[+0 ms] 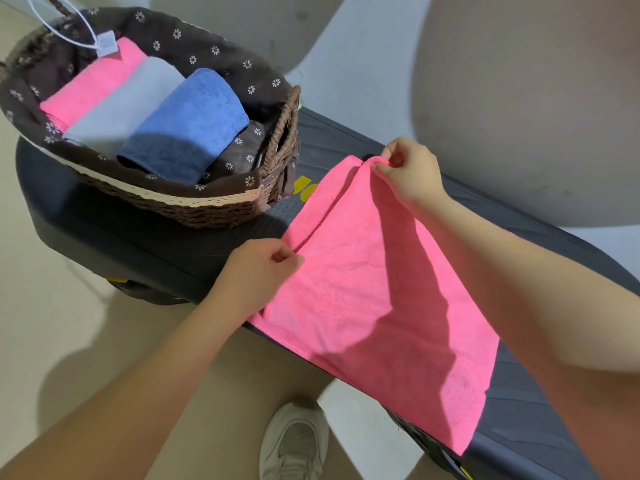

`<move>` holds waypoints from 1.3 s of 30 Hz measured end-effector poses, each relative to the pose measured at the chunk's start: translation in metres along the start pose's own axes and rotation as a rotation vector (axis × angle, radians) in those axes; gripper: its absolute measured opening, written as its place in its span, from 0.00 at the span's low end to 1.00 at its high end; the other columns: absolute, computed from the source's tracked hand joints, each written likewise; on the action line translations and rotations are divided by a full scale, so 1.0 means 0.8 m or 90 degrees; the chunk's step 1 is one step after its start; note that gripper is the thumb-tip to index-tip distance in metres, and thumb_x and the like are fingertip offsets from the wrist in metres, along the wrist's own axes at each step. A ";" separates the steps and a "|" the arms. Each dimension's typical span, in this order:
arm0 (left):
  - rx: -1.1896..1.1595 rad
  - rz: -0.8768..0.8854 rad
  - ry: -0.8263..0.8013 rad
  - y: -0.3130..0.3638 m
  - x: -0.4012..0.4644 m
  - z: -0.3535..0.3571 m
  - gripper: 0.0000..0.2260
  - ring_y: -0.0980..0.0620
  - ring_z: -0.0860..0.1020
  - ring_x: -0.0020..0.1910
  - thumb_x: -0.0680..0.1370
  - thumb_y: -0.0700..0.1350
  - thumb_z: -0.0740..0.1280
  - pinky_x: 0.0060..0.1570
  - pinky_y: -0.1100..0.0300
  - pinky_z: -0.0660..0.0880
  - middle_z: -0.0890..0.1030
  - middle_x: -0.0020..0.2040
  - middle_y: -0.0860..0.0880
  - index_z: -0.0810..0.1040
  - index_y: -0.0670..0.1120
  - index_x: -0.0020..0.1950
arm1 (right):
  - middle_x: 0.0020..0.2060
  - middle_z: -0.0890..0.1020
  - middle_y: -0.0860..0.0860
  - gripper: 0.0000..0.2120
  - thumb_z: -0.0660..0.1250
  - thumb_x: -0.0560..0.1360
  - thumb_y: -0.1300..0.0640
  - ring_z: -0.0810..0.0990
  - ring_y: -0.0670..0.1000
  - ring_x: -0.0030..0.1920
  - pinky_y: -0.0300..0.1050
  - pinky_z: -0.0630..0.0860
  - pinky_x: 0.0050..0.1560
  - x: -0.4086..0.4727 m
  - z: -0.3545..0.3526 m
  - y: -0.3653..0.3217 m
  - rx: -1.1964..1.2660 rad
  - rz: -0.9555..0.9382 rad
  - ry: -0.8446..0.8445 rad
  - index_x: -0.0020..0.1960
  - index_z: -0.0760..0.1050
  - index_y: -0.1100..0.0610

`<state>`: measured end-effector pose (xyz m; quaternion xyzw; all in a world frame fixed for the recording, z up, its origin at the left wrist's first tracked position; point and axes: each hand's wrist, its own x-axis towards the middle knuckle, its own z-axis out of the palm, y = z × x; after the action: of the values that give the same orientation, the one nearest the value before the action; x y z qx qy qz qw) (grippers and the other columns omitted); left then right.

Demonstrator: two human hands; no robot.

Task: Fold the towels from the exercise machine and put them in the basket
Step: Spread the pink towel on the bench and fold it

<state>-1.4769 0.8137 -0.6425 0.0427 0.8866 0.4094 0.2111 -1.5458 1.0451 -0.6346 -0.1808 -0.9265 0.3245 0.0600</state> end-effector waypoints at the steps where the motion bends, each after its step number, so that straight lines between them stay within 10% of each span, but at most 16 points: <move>1: -0.018 0.009 0.004 0.003 -0.003 -0.002 0.09 0.59 0.67 0.25 0.76 0.47 0.66 0.27 0.68 0.61 0.70 0.24 0.55 0.76 0.48 0.36 | 0.34 0.74 0.47 0.05 0.66 0.72 0.60 0.73 0.49 0.41 0.42 0.67 0.41 0.002 -0.002 -0.001 0.007 -0.013 -0.002 0.39 0.71 0.53; 16: 0.001 -0.003 0.076 -0.028 0.002 -0.022 0.08 0.54 0.66 0.25 0.78 0.45 0.63 0.25 0.69 0.64 0.70 0.27 0.50 0.76 0.45 0.41 | 0.57 0.78 0.59 0.10 0.56 0.79 0.55 0.74 0.59 0.58 0.46 0.66 0.47 0.038 0.041 -0.023 -0.109 0.013 -0.073 0.55 0.72 0.58; 30: 0.380 -0.061 0.034 -0.007 -0.028 -0.026 0.12 0.45 0.75 0.44 0.75 0.51 0.65 0.36 0.56 0.67 0.75 0.45 0.46 0.70 0.45 0.53 | 0.57 0.77 0.62 0.16 0.57 0.78 0.50 0.74 0.63 0.60 0.55 0.67 0.58 -0.017 0.005 0.024 -0.316 0.012 -0.008 0.57 0.71 0.61; 39: 0.402 0.242 -0.020 0.076 0.045 0.045 0.16 0.42 0.71 0.60 0.79 0.38 0.56 0.55 0.51 0.68 0.71 0.63 0.44 0.68 0.46 0.67 | 0.55 0.79 0.61 0.14 0.55 0.78 0.57 0.75 0.62 0.58 0.53 0.65 0.62 -0.076 -0.083 0.114 -0.390 0.113 -0.068 0.59 0.73 0.59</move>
<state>-1.5004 0.8880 -0.6303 0.2757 0.9422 0.1466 0.1212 -1.4474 1.1272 -0.6391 -0.2529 -0.9636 0.0435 -0.0746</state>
